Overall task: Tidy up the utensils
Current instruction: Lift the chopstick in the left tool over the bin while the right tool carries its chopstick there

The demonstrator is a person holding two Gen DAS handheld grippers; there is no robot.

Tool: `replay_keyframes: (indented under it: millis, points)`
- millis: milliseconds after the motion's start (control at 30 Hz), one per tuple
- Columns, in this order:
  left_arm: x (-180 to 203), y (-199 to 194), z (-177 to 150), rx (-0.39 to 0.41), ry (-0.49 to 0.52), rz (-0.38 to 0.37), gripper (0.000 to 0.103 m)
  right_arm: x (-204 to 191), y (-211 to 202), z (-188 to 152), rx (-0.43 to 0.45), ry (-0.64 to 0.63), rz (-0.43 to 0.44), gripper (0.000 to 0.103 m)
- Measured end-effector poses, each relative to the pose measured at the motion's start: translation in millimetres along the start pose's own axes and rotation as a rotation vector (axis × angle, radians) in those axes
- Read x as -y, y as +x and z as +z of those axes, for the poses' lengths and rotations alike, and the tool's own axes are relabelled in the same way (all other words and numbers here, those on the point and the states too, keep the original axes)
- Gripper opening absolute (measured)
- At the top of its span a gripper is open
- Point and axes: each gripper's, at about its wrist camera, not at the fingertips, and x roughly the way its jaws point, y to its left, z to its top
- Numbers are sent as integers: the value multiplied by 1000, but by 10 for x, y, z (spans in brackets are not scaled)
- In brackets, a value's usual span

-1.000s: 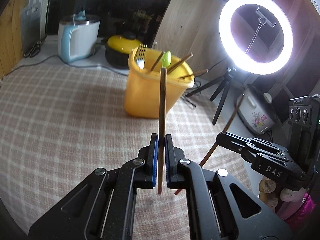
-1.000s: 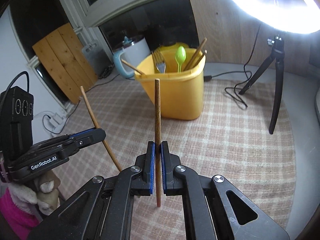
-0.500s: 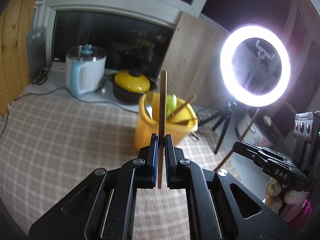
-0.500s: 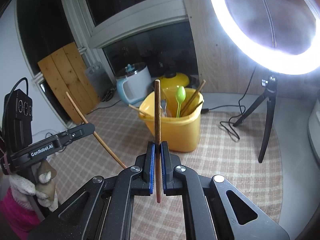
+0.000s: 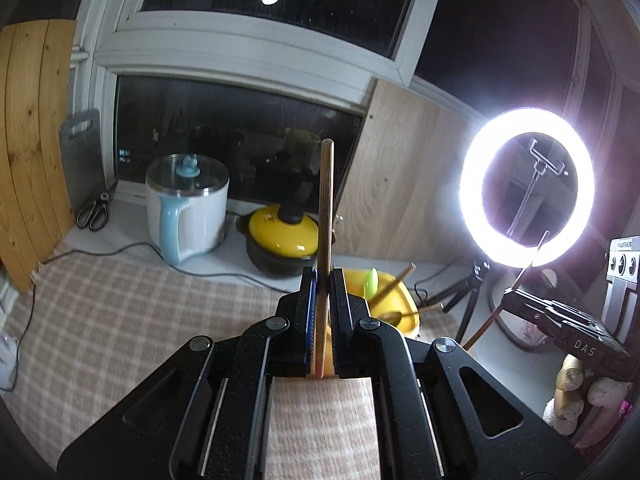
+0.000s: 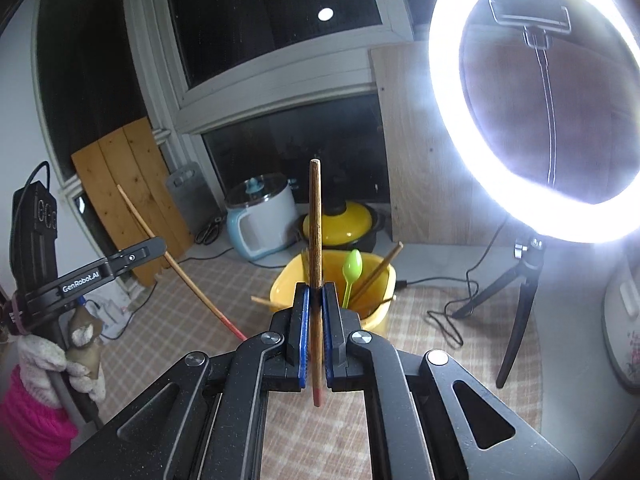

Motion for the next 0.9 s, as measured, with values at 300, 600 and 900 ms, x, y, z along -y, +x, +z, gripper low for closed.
replay_keyframes:
  millis: [300,600,900]
  points:
    - [20,100,232,41,6,-10,4,-26,22,302,74,-12,-15,4]
    - [82,322,341,37,13,-28,4,20,176,473,108,-15,-37,4]
    - [114,641,294,-13,23,-37,4,126,494,474,69,-11,-66,4]
